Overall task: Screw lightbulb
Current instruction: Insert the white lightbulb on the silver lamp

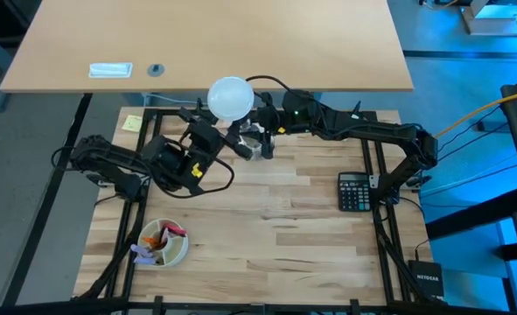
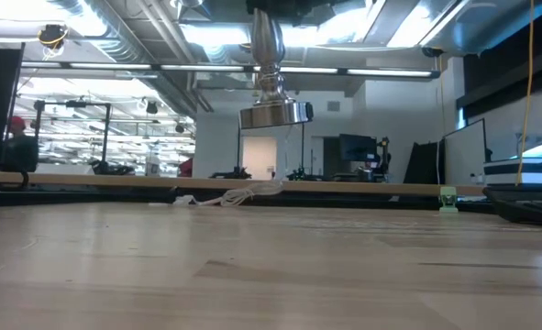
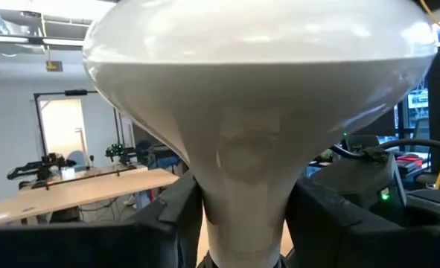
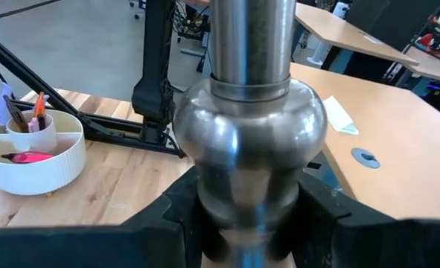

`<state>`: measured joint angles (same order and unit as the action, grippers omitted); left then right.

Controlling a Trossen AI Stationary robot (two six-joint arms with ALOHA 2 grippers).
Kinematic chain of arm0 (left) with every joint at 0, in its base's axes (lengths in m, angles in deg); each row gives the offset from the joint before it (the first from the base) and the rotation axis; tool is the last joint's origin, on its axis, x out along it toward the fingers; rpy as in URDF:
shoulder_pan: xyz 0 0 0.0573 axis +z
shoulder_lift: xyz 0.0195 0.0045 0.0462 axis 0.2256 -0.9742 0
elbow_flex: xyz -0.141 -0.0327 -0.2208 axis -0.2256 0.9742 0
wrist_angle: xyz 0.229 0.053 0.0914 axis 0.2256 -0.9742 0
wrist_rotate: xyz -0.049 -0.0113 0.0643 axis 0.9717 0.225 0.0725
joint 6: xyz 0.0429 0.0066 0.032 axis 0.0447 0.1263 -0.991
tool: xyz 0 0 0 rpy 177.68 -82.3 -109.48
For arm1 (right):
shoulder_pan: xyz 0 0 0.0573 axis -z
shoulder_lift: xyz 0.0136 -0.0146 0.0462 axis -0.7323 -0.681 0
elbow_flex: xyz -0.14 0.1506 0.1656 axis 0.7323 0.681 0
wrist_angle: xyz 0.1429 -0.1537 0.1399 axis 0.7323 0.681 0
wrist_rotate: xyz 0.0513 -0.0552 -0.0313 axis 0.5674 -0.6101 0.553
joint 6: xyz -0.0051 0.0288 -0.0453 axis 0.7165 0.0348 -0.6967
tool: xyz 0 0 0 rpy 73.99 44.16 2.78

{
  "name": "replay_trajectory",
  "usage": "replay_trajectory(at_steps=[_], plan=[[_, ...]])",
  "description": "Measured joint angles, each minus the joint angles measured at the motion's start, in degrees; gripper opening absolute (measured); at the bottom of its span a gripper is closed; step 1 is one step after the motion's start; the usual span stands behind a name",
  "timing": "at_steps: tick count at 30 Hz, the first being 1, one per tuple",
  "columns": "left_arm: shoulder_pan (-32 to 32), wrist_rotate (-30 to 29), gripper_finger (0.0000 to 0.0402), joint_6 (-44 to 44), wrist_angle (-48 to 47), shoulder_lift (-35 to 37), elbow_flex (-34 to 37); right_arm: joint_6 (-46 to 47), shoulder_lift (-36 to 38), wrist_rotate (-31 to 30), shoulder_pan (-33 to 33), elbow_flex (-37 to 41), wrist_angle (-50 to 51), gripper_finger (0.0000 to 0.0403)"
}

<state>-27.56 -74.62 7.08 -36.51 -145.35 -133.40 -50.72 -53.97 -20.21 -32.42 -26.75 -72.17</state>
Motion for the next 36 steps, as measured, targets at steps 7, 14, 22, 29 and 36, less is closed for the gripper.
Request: replay_trajectory(at_steps=[7, 14, 22, 29, 36], plan=[[-0.4, 0.2, 0.0142, -0.5, -1.8, 0.0, -0.1, 0.1, 0.0, 3.3, 0.0, 0.0, 0.1, 0.0139], [-3.1, 3.4, 0.0142, 0.7, -5.0, 0.1, -0.2, 0.6, 0.7, 14.6, -0.6, 0.0, 0.8, 0.0139], [-5.4, 10.5, 0.0142, 10.3, -19.2, 3.1, -0.2, -0.4, 0.7, 23.0, -4.2, 0.1, 1.7, 0.0139], [-3.4, 27.8, 0.0142, 30.5, -43.2, 9.7, -0.2, 0.2, 0.7, 26.7, -6.6, 0.2, 4.2, 0.0139], [1.3, 53.2, 0.0142, 33.5, -52.4, 12.9, -0.2, -0.5, 0.7, 29.2, -8.6, 0.2, 4.9, 0.0139]])
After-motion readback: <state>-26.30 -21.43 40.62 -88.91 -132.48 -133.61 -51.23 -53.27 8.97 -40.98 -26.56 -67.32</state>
